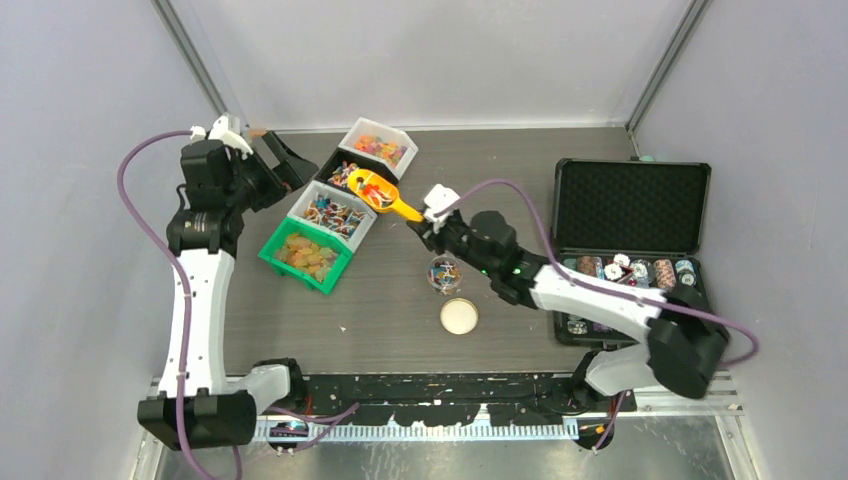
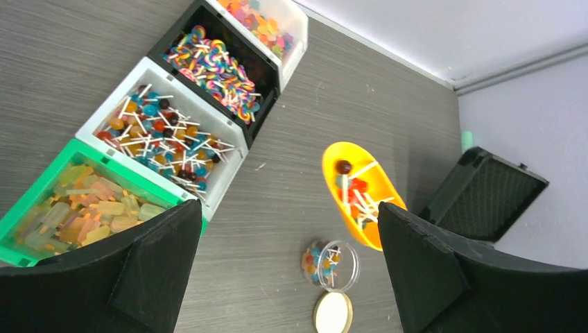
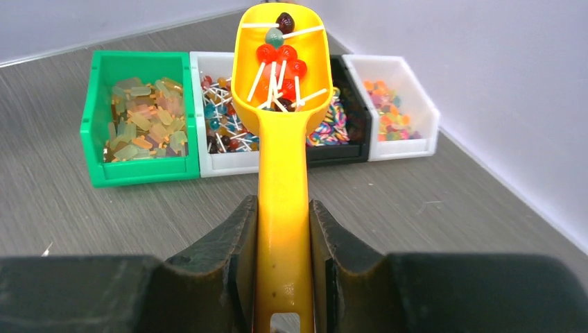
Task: Pack the candies
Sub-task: Place the fake candies in the packing bottle.
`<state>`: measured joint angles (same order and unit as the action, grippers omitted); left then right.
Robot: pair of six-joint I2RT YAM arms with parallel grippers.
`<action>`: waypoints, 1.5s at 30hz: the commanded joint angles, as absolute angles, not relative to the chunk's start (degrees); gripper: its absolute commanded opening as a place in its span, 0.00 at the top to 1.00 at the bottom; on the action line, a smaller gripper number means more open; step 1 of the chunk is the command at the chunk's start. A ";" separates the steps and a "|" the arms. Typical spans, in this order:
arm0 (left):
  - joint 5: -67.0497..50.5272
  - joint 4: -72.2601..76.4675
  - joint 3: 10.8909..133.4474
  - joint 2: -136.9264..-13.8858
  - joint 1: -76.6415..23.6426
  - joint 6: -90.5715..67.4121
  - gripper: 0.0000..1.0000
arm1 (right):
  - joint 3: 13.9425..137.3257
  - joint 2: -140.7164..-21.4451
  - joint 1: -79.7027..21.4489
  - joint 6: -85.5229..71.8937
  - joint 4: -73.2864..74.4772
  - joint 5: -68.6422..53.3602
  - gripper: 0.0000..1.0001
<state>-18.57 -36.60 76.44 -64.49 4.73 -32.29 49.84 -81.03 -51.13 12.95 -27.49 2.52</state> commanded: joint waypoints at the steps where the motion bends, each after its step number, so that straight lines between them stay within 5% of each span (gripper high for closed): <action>1: -21.63 -34.66 73.82 -59.72 3.19 -31.56 0.00 | 47.18 -67.83 -51.02 16.04 -21.73 4.93 1.00; 18: -39.82 -22.63 53.32 -52.85 -2.35 -33.22 0.00 | 42.41 -39.21 -51.15 14.00 16.74 8.60 1.00; 45: -36.28 -34.62 53.09 -55.74 -9.93 -19.60 0.00 | 47.80 -39.29 -51.24 16.41 39.75 8.13 0.99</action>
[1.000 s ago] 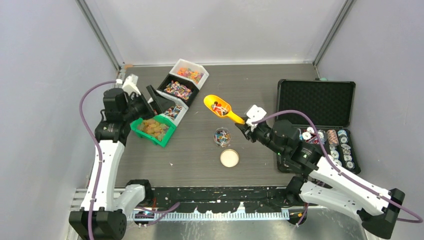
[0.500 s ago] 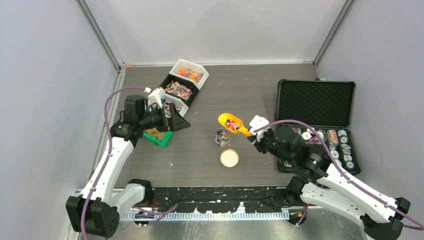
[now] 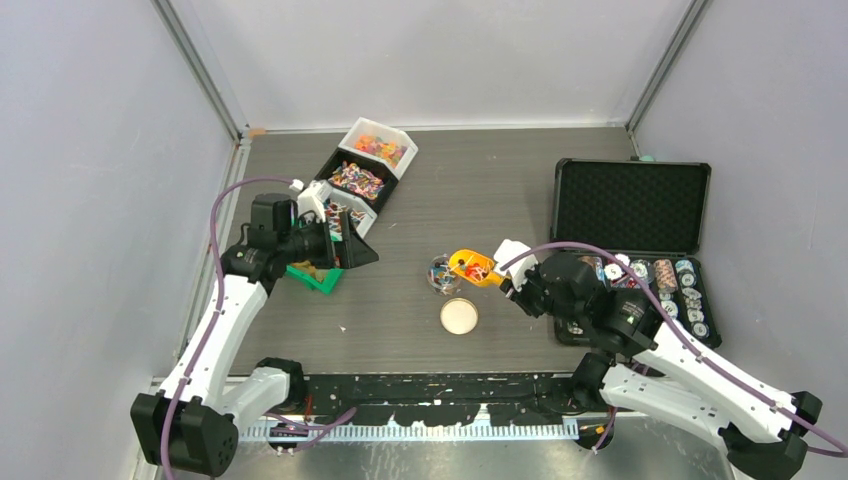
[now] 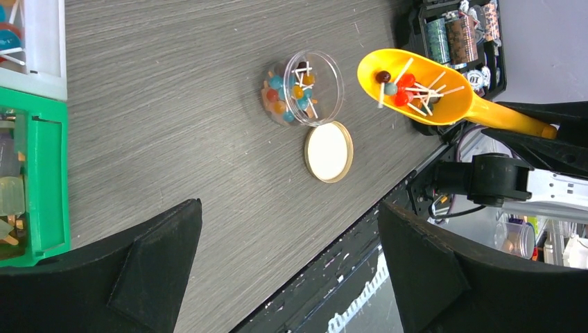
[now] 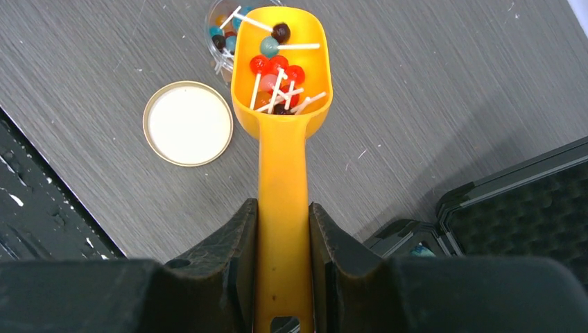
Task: Pack the candies
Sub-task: Place the fake candies in the packing bottle.
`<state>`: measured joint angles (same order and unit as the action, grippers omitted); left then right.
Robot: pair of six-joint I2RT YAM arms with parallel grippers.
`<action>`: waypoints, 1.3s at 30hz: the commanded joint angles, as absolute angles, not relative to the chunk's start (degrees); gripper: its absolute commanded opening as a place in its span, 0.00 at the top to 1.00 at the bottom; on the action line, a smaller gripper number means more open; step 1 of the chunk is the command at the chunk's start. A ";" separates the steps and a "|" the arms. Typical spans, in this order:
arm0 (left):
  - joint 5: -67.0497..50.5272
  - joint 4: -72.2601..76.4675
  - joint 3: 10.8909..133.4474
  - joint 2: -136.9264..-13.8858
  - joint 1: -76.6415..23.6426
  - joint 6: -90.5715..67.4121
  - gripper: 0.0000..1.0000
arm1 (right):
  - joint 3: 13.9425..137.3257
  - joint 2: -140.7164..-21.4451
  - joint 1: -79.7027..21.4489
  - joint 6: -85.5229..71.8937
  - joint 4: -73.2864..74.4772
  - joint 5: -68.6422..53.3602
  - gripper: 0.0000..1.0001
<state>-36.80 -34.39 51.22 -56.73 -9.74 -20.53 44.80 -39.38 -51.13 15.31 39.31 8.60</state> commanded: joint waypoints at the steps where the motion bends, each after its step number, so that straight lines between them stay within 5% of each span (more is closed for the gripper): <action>1: -36.29 -34.65 53.09 -55.73 -9.93 -19.60 0.00 | 47.95 -39.59 -51.16 16.58 40.19 8.21 0.99; 39: -35.86 -35.14 52.91 -54.68 -9.94 -19.41 0.00 | 58.34 -50.13 -52.12 18.05 52.94 11.14 0.99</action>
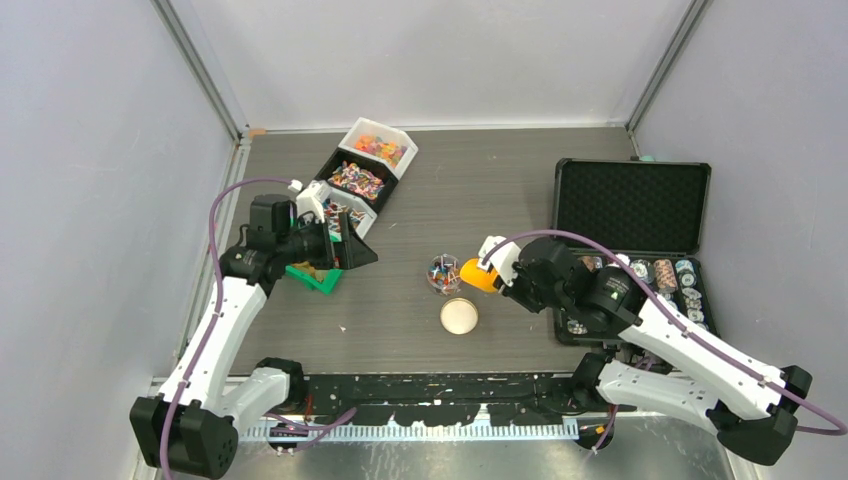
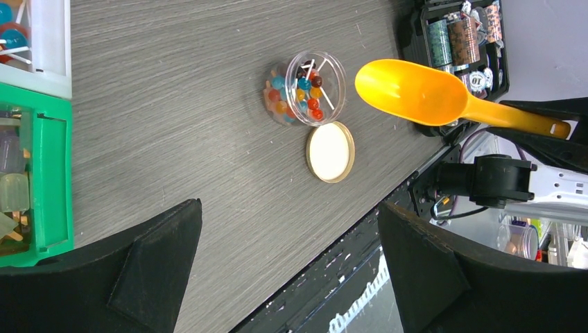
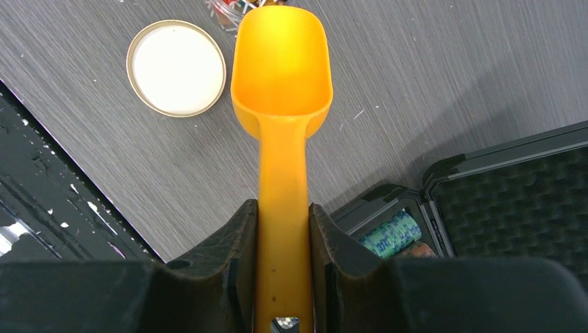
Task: Pack the candies
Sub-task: Place the fake candies in the packing bottle, then place the spatula at the center of the board.
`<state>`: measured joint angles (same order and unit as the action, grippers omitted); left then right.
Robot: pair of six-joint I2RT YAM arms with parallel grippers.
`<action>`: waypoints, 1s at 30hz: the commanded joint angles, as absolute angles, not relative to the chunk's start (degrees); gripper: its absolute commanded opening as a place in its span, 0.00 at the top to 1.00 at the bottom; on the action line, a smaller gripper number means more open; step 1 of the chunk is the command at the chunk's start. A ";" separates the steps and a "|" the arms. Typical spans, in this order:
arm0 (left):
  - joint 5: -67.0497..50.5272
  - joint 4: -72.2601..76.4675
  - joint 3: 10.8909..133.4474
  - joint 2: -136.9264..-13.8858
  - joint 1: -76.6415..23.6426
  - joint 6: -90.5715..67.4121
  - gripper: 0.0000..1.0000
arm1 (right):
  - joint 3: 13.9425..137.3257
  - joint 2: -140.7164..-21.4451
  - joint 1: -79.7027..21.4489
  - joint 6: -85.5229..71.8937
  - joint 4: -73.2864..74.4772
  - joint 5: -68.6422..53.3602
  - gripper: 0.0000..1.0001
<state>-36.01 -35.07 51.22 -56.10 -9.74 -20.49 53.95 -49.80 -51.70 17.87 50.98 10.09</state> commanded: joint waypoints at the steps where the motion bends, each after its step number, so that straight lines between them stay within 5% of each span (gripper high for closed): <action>1: -35.79 -35.23 52.91 -54.60 -9.94 -19.42 0.00 | 58.62 -50.26 -52.12 17.71 53.16 11.51 0.99; 12: -35.28 -35.18 52.91 -53.71 -9.93 -19.45 0.00 | 56.83 -56.26 -49.37 6.95 40.27 28.64 0.99; 21: -35.33 -34.99 52.67 -53.14 -9.93 -19.60 0.00 | 48.70 -67.50 -35.06 4.44 15.17 23.93 0.94; 30: -35.36 -34.92 52.56 -52.62 -9.93 -19.77 0.00 | 45.84 -77.16 -32.68 0.05 5.19 23.69 0.84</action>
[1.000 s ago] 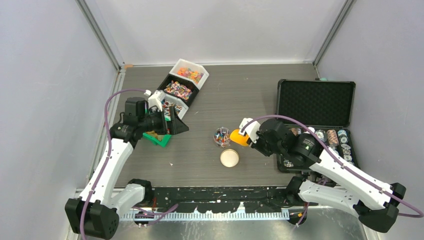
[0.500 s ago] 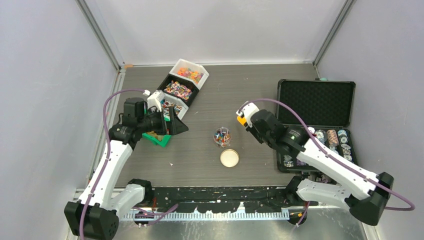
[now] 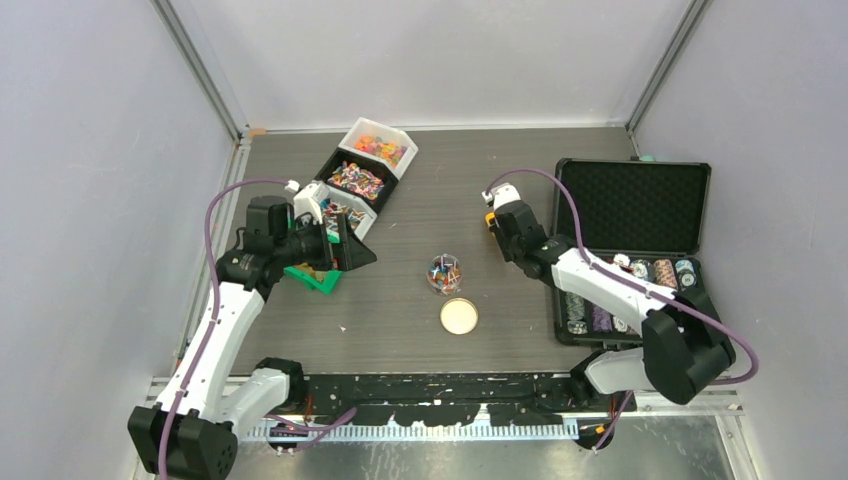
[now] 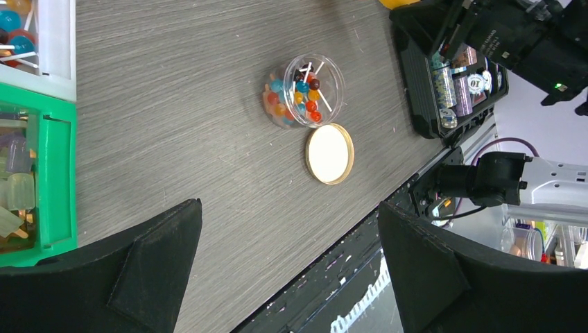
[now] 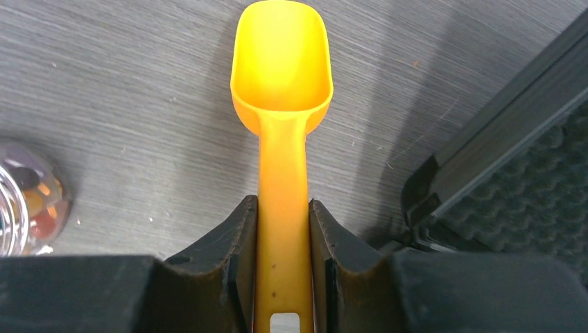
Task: Pack the candies
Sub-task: Place the spatula at the center of the board.
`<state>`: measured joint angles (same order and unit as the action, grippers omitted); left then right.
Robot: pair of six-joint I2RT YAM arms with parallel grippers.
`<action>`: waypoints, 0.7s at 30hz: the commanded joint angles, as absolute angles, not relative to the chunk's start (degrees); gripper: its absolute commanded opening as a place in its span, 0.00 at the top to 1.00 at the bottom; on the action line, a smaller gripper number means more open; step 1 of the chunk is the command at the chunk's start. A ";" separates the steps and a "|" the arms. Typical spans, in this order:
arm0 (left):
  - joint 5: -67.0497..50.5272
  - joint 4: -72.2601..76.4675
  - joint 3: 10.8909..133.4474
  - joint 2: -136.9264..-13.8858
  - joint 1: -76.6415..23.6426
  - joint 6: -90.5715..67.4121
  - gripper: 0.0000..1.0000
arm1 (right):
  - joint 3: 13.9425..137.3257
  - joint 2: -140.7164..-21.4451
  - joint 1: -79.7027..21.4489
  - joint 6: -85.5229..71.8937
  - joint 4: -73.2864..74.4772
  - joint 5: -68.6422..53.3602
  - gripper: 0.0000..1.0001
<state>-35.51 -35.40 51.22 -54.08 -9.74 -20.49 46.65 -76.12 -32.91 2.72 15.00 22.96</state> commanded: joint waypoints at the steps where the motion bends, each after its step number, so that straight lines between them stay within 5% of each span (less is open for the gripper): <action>1: -35.40 -34.90 52.56 -52.52 -9.96 -19.78 0.00 | 45.26 -77.70 -32.59 0.02 4.24 23.94 0.82; 10: -35.65 -34.87 52.47 -52.54 -9.93 -19.95 0.00 | 42.17 -79.44 -32.29 -2.91 3.10 21.80 0.62; 21: -35.41 -34.89 52.29 -52.16 -9.93 -19.95 0.00 | 46.17 -83.94 -31.53 -0.34 7.41 21.36 0.58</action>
